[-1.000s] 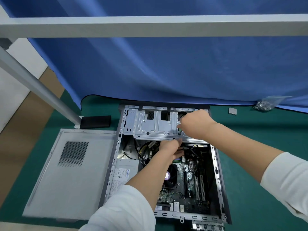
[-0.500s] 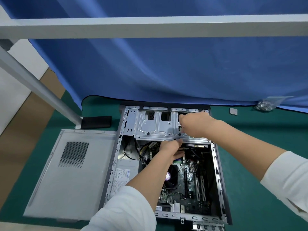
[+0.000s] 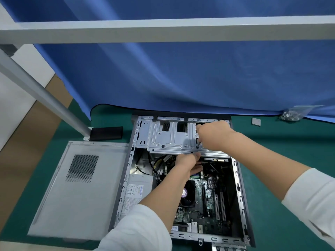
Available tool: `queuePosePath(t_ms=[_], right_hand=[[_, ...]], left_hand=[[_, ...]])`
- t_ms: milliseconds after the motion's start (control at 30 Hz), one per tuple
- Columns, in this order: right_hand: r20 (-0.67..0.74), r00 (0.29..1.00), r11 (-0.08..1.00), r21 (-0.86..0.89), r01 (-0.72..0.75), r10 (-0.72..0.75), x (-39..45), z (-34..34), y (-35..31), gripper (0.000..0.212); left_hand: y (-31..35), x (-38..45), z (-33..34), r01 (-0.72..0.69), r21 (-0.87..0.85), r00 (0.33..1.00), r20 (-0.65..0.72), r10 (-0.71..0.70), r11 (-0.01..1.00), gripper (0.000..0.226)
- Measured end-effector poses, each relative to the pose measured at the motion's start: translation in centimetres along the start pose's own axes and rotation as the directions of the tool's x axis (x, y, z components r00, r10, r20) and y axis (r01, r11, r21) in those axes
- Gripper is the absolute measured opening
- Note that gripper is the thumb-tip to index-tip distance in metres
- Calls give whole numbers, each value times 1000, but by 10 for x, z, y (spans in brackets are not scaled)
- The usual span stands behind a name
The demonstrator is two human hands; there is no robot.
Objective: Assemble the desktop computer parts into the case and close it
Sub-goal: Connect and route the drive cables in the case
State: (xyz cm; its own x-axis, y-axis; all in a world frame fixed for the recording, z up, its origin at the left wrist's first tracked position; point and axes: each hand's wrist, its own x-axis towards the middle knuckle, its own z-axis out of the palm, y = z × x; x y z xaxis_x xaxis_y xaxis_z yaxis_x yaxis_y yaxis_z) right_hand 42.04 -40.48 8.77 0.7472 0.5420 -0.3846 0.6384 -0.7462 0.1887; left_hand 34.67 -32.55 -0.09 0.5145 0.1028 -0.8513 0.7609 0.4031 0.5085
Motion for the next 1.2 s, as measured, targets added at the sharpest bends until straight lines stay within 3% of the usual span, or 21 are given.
queuePosePath(t_ms=[133,233,333,467,533,733,967,1067,1200], right_hand=[[-76,996,998,-50,-42,38,-2,5,-3,29],[-32,999,999,-17,-44,43,-1,7,0,18],[9,1000,999,47,-27,26,0,5,1,21],[-88,995,999,-27,-39,36,-1,5,-4,25],[-72,996,998,-36,-48,45,-1,6,-6,30],[19,1000,998,63,12,-13,-2,4,4,15],[-148,988,998,-41,42,-48,2,2,-11,16],[-98,995,998,-67,14,-20,6,-1,-17,14],[85,996,999,-37,19,-16,7,-7,-3,11]], left_hand=[[0,2,1,-9,3,1000,-11,9,1000,22],[0,2,0,-8,-4,1000,-4,8,1000,21],[-1,2,-1,-13,-7,1000,3,13,1000,22],[-3,3,0,-15,-1,1000,1,15,1000,21],[-2,4,0,-18,3,1000,-3,18,1000,24],[-2,2,-1,-13,-10,1000,3,13,1000,15],[-1,2,0,-16,0,1000,-15,16,1000,15],[0,3,1,-3,-33,999,-35,2,999,15],[-1,4,0,-7,-2,1000,-12,7,1000,15]])
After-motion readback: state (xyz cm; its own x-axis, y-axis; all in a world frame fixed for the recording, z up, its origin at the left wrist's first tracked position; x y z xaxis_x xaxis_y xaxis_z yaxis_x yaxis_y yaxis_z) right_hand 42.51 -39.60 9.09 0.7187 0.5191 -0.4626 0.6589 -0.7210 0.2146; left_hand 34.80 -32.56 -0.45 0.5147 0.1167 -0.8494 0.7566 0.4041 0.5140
